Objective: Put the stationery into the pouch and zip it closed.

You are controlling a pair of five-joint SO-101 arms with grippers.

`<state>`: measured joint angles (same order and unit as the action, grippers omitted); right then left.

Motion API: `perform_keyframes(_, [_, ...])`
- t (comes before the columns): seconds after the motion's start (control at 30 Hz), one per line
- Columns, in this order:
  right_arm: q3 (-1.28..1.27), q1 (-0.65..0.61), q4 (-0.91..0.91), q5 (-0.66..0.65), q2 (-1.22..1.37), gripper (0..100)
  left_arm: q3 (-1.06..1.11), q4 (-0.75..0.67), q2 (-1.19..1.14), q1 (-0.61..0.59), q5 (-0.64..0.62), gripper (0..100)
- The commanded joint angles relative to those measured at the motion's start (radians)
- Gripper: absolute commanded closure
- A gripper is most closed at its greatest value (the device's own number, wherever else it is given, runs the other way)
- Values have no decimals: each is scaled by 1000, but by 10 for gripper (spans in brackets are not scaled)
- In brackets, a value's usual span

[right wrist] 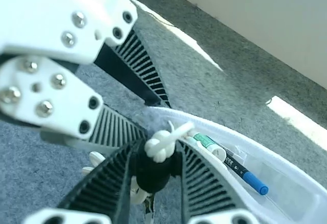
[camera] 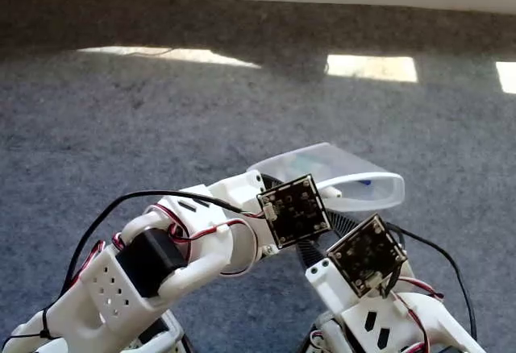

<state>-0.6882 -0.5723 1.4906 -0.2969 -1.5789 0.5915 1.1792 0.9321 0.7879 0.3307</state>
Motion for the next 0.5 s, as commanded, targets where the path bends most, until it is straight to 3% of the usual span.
perform_keyframes(0.0, [33,61,-59,14,5,992,-5,-26,30,5,-21,902])
perform_keyframes(0.2, [27,196,-131,55,5,992,44,-83,35,5,-23,998])
perform_keyframes(0.47, [22,318,-222,101,12,992,76,-98,36,5,-40,995])
